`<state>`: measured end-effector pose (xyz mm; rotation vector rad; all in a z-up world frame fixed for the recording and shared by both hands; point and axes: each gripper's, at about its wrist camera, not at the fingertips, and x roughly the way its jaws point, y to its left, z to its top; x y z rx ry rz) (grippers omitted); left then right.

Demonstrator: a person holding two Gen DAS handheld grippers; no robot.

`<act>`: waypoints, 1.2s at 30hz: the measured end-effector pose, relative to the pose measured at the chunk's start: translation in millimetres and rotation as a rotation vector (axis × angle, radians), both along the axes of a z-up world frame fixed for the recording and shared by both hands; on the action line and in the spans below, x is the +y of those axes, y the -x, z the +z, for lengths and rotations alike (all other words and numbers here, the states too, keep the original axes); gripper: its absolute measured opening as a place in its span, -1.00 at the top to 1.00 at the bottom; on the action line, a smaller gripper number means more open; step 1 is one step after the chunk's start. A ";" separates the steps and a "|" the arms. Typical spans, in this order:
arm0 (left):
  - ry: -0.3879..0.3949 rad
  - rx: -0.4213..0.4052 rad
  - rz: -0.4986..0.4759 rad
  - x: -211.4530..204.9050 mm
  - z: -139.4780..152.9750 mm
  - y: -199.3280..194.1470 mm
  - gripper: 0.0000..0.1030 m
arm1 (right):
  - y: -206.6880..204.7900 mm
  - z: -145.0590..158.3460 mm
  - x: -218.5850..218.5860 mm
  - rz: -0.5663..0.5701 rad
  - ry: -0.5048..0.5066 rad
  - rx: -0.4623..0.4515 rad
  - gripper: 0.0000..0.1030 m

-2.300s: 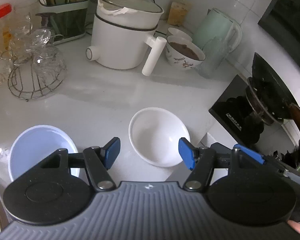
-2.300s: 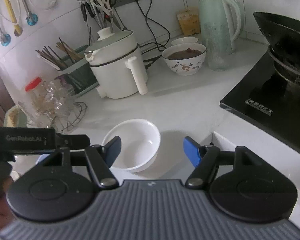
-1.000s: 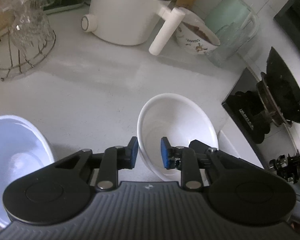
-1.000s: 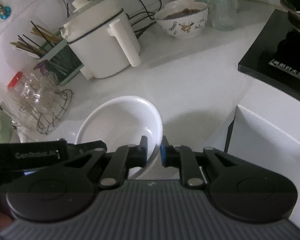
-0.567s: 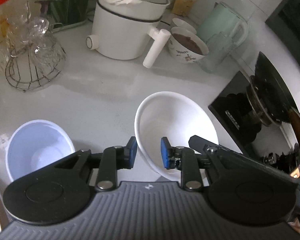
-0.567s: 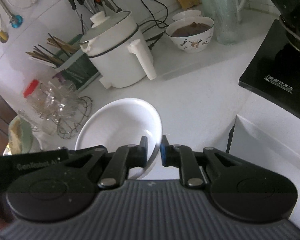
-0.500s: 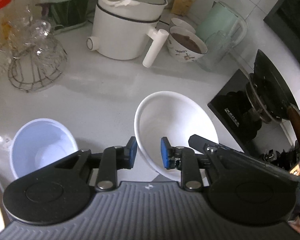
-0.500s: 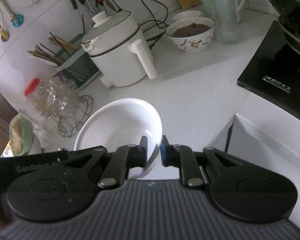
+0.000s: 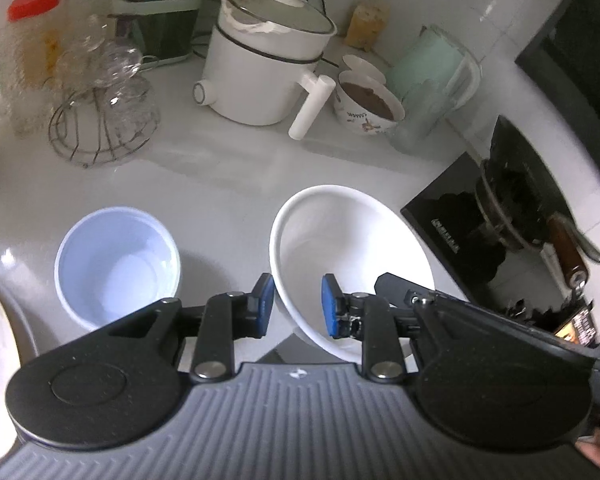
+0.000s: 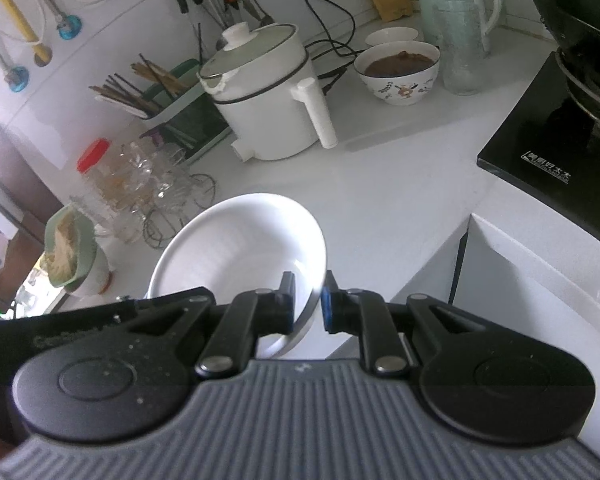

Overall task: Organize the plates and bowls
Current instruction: 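Lift the white bowl with both tools and carry it over the other white bowl, then lower the white bowl into the other white bowl with both tools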

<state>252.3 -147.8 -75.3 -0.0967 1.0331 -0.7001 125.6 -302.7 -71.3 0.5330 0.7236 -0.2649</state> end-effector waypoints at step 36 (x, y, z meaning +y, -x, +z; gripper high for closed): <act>-0.030 -0.064 0.341 119.3 1.4 -16.7 0.45 | -89.5 -4.8 78.5 0.376 -0.066 -0.045 0.69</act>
